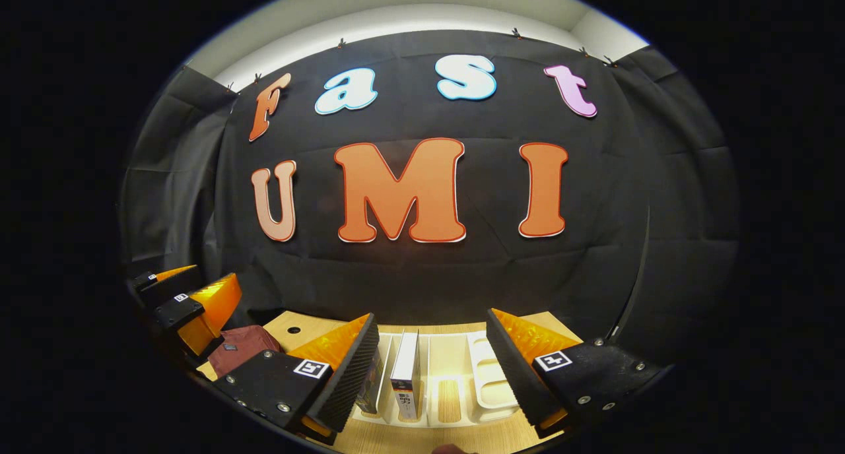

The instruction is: Open the schoolbag, grab two books from the bookshelf and put them into the schoolbag.

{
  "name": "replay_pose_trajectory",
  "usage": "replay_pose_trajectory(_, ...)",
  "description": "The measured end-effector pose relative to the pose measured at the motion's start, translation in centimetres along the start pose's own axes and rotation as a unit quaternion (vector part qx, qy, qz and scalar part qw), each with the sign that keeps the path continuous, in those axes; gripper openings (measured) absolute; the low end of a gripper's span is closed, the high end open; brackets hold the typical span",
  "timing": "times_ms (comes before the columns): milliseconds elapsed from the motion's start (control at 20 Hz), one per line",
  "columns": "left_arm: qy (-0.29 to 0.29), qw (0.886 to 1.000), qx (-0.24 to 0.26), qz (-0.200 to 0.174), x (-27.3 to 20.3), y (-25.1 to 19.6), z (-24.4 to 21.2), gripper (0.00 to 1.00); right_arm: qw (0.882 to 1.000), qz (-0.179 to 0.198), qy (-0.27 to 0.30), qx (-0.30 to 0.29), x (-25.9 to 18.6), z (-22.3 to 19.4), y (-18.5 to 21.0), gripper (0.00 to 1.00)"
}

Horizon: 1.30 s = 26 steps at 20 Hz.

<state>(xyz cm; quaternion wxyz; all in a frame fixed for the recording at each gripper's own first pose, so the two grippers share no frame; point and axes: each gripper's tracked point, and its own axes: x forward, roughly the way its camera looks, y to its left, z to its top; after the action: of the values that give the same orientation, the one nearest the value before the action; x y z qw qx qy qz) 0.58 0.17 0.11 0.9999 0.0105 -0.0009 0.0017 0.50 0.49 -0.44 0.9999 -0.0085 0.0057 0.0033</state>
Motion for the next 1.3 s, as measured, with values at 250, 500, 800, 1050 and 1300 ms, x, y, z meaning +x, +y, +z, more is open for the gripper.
replay_pose_trajectory(250,-0.002,1.000,0.001,0.001,0.0,-0.1,0.1,0.94,1.000,-0.002,0.001,0.002,0.0,-0.1,-0.2,0.97)
replay_pose_trajectory(500,-0.010,1.000,-0.001,0.002,-0.3,0.1,0.5,0.94,1.000,-0.002,-0.005,-0.004,-0.2,0.1,0.1,0.97)
replay_pose_trajectory(800,-0.016,1.000,0.000,0.005,-0.4,0.3,0.9,0.94,1.000,-0.003,-0.005,-0.002,-0.2,0.1,-0.3,0.97)
replay_pose_trajectory(1050,-0.032,0.999,0.000,0.005,-0.9,0.4,1.8,0.94,1.000,-0.006,-0.001,0.002,0.2,-0.4,-0.7,0.97)
replay_pose_trajectory(1300,-0.021,1.000,-0.003,0.001,-0.8,0.4,0.8,0.94,1.000,0.000,0.011,-0.001,0.2,-1.4,-0.2,0.97)
